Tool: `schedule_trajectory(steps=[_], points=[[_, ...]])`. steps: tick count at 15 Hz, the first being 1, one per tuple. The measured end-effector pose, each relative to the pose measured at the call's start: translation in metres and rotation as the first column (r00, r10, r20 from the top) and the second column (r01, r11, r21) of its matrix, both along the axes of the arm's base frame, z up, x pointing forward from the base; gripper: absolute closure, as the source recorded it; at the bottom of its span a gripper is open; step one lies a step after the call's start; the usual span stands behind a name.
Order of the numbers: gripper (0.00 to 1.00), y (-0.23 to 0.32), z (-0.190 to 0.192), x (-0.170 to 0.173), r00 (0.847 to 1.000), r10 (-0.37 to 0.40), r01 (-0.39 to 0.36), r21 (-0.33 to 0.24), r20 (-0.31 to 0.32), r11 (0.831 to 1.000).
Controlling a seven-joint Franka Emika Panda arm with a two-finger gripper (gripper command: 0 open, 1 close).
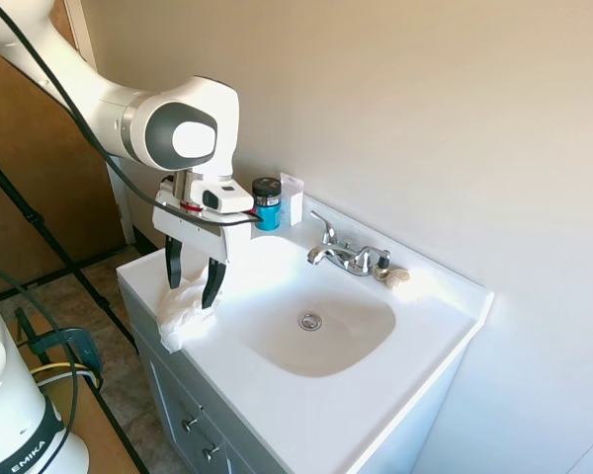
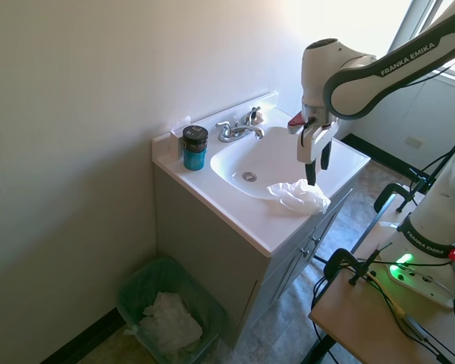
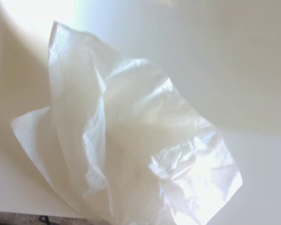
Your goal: Throw the tissue in the trash bin
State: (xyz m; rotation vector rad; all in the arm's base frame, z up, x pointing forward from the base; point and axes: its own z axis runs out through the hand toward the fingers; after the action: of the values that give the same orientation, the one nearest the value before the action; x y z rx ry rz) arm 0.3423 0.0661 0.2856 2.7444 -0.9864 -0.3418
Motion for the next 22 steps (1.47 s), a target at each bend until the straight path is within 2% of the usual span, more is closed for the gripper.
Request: schedule_trajectory(steps=[5, 6, 11, 22], points=[[0.0, 0.012, -0.032, -0.001, 0.999, 0.009, -0.008, 0.008, -0.042, 1.0], [1.0, 0.013, -0.039, -0.001, 0.999, 0.007, -0.007, 0.009, -0.047, 1.0], [1.0, 0.016, -0.062, 0.003, 0.998, 0.002, -0.001, 0.018, -0.055, 1.0], [1.0, 0.019, -0.062, 0.007, 1.0, 0.003, -0.002, 0.028, -0.024, 1.0]])
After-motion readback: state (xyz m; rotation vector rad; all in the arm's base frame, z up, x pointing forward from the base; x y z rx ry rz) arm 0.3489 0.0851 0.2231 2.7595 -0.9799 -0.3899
